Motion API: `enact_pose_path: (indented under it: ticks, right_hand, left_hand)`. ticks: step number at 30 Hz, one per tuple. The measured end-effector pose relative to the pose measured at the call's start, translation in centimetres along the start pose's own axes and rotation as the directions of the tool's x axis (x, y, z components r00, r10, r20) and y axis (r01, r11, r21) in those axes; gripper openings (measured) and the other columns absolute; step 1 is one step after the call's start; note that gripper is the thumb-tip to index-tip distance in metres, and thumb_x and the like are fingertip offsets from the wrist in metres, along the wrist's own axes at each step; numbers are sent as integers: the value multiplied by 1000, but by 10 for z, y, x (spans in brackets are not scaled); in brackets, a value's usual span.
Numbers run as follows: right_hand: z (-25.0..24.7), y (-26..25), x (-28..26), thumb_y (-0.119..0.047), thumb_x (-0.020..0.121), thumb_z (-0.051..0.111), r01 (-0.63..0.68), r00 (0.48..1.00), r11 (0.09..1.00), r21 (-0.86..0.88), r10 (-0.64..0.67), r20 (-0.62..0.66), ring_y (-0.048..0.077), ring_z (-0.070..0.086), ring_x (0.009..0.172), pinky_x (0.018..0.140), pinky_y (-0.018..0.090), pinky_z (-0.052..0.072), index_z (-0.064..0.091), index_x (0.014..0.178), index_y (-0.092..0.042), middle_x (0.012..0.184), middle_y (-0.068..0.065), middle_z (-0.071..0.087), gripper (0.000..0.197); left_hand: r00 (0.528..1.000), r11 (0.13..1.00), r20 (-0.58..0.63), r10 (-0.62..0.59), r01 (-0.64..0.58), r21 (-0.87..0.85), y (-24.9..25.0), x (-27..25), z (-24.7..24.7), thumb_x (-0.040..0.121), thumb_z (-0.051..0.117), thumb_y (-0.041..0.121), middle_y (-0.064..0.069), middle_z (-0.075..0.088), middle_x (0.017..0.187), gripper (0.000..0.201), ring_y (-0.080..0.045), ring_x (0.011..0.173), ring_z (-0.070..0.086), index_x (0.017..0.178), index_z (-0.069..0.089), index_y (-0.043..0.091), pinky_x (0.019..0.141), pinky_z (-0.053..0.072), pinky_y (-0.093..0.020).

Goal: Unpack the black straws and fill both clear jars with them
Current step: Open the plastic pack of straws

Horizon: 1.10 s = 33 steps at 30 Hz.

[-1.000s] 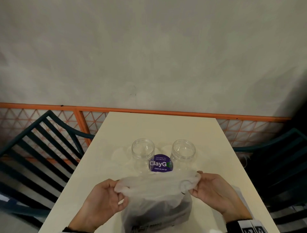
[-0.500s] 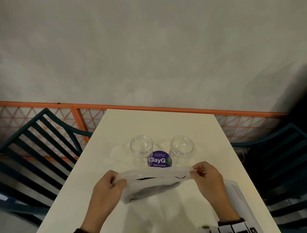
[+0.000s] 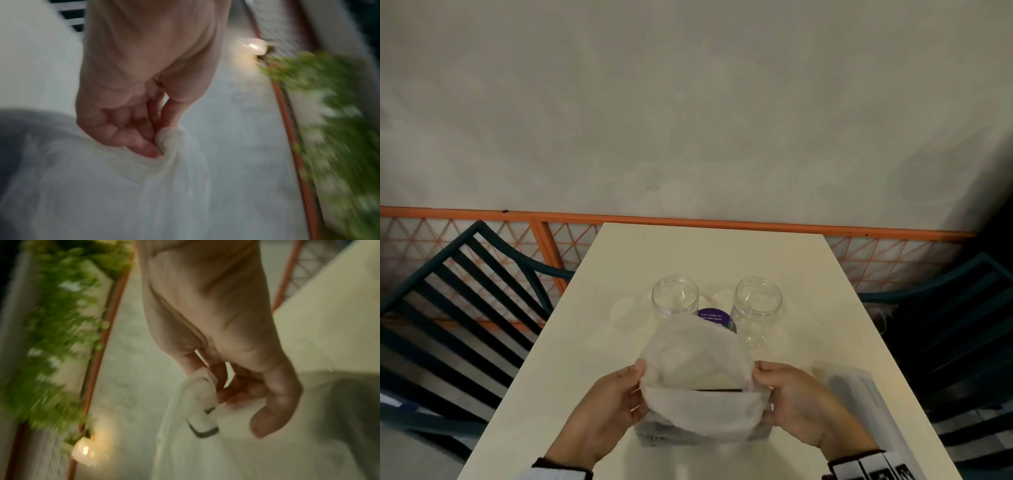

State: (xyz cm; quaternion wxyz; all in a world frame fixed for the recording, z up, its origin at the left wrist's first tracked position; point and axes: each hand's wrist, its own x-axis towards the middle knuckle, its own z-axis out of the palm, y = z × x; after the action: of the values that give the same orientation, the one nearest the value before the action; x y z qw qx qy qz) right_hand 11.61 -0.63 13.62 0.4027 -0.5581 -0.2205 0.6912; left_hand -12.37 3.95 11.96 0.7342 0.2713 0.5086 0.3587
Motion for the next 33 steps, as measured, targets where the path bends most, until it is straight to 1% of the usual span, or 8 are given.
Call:
enact_pose_path:
  ticks: [3,9,12,16,20,23,28,33]
  right_hand:
    - [-14,0,0,-4,77,49,-162,986,962,218,169,-14,17,53,66,63,32,44,65,79,-9,63,4,62,18]
    - [-12,7,0,-15,74,41,-180,975,892,414,217,-45,19,39,59,67,32,36,49,51,-13,39,4,44,24]
    - [-15,5,-2,-17,73,48,-95,990,930,356,127,-67,16,43,62,64,29,35,51,50,-16,55,1,51,23]
    - [-11,12,3,-12,84,58,55,952,998,21,-46,-303,15,43,73,65,27,35,59,73,-15,77,1,53,11]
    - [-13,14,7,-13,81,65,192,830,902,-386,-359,-427,19,53,64,63,29,45,54,80,-12,67,6,57,11]
    - [-16,12,7,-11,81,66,240,765,845,-478,-468,-443,22,61,63,60,28,50,58,82,-16,66,8,67,10]
    - [-16,15,8,-10,87,61,249,885,926,-285,-337,-322,17,61,67,60,25,45,69,77,-9,70,3,69,13]
    - [-8,18,11,-12,89,56,131,975,990,-61,-139,-172,6,47,49,44,17,26,65,77,-10,59,-1,57,16]
  left_hand:
    - [984,935,39,-175,179,-306,5,5,-16,86,47,19,-4,65,56,18,-14,44,58,82,60,8,46,52,-22]
    - [985,902,108,-134,166,-399,4,5,-20,78,53,21,-21,71,85,29,-31,70,70,91,65,-2,61,59,-40]
    - [986,989,167,-12,36,-143,2,-4,-13,74,66,17,-18,72,93,26,-26,80,69,92,69,-1,67,58,-35]
    - [987,968,-47,151,-138,209,-6,-2,-8,56,61,9,-18,63,91,39,-27,79,59,93,58,-1,69,46,-35]
    - [846,757,-270,460,-215,617,-8,0,-8,72,67,10,-16,58,90,17,-25,74,54,85,56,9,60,41,-31]
    - [780,695,-304,547,-220,685,-6,-4,-9,73,74,19,-7,59,83,25,-23,76,56,87,54,10,62,40,-31]
    - [864,738,-185,469,-268,619,-7,-6,-12,80,67,31,-5,72,76,16,-19,73,63,72,71,17,74,51,-38]
    - [982,956,-98,161,-131,264,-13,-8,3,88,56,20,-6,72,75,23,-15,67,60,78,73,9,58,46,-23]
